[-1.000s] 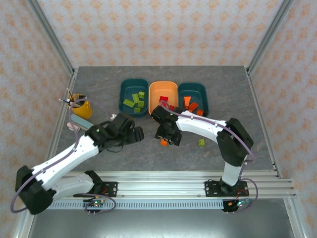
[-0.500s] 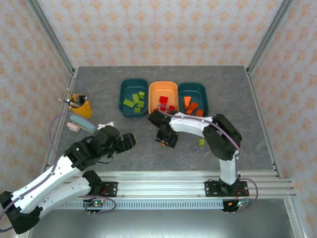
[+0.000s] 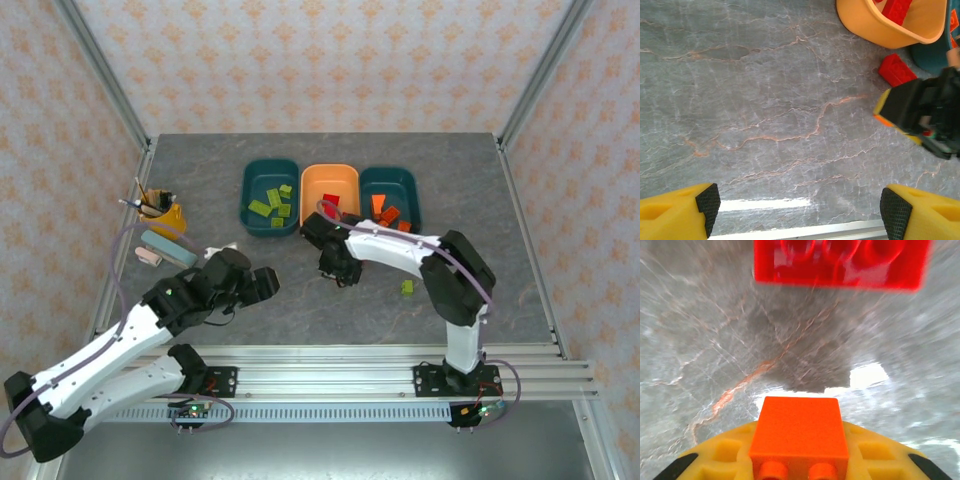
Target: Sort the legos into containers by color
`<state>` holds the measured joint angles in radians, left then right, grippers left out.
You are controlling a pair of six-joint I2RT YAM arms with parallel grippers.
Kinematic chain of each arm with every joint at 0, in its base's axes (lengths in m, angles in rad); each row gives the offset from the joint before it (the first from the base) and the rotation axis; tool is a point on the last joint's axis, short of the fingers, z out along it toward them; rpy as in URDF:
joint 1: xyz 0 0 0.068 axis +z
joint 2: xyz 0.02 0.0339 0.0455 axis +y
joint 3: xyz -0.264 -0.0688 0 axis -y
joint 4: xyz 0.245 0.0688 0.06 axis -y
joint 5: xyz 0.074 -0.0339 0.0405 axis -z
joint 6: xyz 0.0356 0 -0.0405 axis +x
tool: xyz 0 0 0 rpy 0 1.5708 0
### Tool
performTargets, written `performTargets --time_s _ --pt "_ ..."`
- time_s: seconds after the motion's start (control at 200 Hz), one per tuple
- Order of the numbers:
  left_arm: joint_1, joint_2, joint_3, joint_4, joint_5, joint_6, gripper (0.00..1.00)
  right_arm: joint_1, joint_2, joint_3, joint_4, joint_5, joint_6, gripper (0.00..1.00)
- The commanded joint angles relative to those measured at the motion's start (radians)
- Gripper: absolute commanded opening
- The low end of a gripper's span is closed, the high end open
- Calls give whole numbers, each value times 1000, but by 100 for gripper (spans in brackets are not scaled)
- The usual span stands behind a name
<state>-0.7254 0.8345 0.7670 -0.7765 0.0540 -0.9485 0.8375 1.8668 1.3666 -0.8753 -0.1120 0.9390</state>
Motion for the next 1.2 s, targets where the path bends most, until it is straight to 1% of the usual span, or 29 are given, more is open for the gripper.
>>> performTargets --time_s 0.0,0.095,0.18,0.32,0.475,0.585,0.696,0.786,0.866,0.946,1.081,1.141,1.196 --pt "-6 77 94 86 21 25 86 -77 -151 60 -123 138 -118 26" --pt "-8 176 167 144 41 33 86 -178 -176 97 -152 167 -213 26" --pt "-7 272 240 185 49 43 86 -282 -143 154 -156 160 -289 26" --pt "-4 445 388 227 61 73 86 -412 -4 309 -155 170 -393 26" --pt "17 610 552 248 96 96 86 -497 192 526 -173 167 -437 26" --pt "36 700 644 246 113 112 86 -533 331 675 -200 167 -451 26" --pt "44 767 699 240 125 124 86 -562 454 805 -237 151 -453 26" --pt "45 801 721 233 129 129 86 -576 525 878 -252 121 -454 27" --pt "44 815 721 229 131 126 86 -577 568 919 -274 112 -456 29" --pt "43 818 712 227 132 126 86 -579 582 926 -283 112 -453 36" --pt "30 818 702 213 132 137 86 -579 546 914 -283 98 -452 54" --pt "21 819 699 207 134 141 86 -578 518 907 -284 92 -454 58" --pt "10 818 698 199 132 146 86 -578 484 904 -294 90 -451 59"
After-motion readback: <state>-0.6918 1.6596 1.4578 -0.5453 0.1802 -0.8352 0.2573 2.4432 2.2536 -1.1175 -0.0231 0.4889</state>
